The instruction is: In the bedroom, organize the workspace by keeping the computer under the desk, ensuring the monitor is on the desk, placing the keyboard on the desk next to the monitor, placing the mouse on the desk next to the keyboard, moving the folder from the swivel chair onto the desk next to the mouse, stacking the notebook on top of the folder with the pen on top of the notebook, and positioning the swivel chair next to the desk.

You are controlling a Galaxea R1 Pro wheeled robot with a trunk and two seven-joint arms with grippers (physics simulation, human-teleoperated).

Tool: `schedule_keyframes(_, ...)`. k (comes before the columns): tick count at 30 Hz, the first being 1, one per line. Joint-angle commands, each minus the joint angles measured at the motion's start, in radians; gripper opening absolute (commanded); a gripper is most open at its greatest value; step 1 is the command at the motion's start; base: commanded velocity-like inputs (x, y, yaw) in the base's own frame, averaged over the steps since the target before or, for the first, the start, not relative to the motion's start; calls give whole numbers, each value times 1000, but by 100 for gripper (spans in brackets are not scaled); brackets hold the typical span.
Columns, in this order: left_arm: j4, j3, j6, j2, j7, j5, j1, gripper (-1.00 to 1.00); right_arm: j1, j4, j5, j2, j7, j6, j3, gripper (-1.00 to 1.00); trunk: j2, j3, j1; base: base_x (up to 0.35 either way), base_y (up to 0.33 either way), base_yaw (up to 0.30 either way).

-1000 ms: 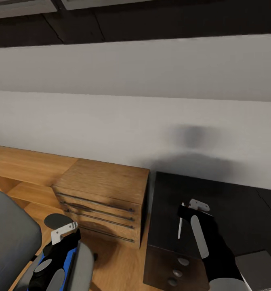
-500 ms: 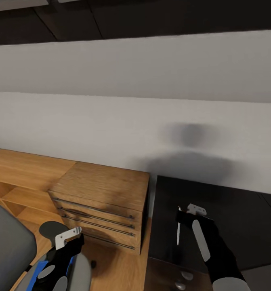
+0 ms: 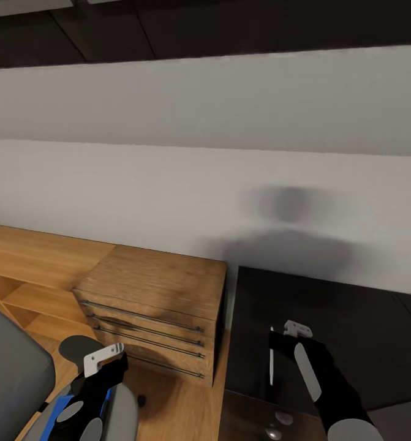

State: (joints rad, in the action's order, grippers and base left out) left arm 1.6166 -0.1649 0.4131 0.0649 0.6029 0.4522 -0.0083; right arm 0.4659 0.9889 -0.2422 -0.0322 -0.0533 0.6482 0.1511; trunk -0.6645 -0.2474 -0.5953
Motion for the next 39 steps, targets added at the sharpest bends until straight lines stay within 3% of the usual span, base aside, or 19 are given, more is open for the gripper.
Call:
schedule_keyframes(1, 2, -2, 2, 1, 9, 8, -1, 100, 1, -4, -11, -1, -4, 4, 2, -100, -1, -2, 0, 0, 0, 0)
schedule_keyframes(10, 2, -2, 3, 1, 9, 8, -1, 100, 9, -55, -7, -3, -6, 1, 2, -100, -64, -30, -35, 0, 0, 0)
schedule_keyframes(22, 2, -2, 3, 1, 9, 8, -1, 100, 10, -58, -5, -3, -7, 1, 2, -100, -64, -30, -35, 0, 0, 0)
schedule_keyframes(23, 2, -2, 3, 1, 9, 8, -1, 100, 10, -58, -5, -3, -7, 1, 2, 100, -64, -30, -35, 0, 0, 0)
schedule_keyframes(39, 2, -2, 3, 1, 9, 9, -1, 100, 10, -55, -5, -2, -7, 1, 2, 100, -64, -30, -35, 0, 0, 0)
